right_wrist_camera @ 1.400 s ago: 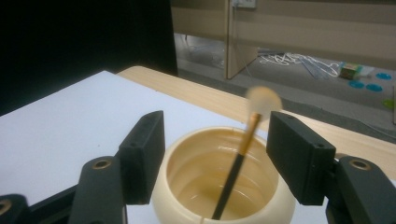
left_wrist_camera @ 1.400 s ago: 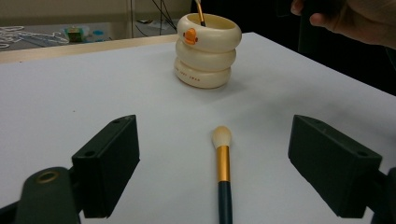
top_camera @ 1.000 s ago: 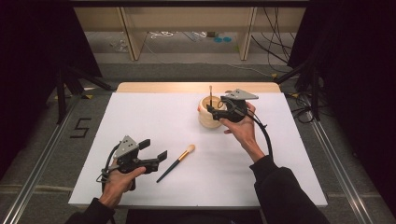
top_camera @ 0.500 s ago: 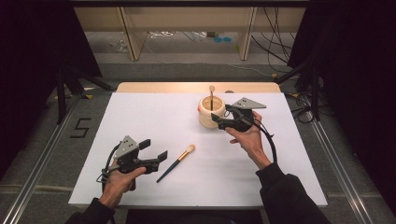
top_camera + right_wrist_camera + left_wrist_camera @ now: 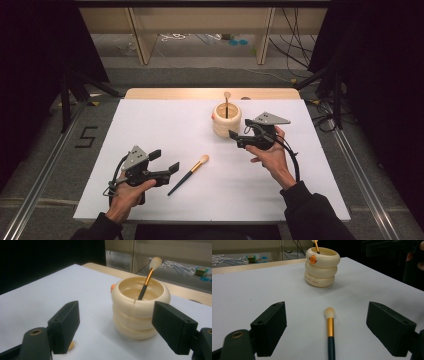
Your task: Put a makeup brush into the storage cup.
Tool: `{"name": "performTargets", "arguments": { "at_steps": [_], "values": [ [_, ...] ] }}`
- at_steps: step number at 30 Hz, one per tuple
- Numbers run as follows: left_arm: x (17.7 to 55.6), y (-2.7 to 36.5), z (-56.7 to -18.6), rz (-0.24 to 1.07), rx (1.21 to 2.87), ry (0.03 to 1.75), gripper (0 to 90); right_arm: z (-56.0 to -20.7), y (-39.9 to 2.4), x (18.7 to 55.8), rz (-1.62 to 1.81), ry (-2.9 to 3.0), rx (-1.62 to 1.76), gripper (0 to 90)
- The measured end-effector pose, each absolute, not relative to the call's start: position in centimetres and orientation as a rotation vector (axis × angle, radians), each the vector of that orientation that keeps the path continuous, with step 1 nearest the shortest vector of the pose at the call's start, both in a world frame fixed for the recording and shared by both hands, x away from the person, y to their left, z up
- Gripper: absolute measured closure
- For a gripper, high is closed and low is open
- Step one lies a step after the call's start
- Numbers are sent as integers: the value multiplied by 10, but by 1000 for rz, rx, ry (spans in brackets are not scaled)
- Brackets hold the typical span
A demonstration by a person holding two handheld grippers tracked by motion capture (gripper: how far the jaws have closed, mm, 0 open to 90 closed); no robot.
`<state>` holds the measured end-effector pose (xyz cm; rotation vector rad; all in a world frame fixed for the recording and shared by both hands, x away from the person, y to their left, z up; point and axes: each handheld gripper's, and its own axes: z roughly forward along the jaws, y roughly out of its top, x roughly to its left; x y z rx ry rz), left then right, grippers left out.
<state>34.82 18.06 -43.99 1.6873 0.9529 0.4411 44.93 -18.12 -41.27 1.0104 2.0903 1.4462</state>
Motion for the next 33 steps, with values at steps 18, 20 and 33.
{"name": "performTargets", "arguments": {
  "at_steps": [18,20,33],
  "values": [
    [350,179,-440,440,1688,956,165,-418,-195,421,1456,2078,1004,205],
    [351,179,-440,434,1683,954,165,-419,-197,416,1457,2088,1034,204],
    [351,177,-440,437,1696,955,165,-430,-204,394,1440,2099,976,160]
  ]
}}
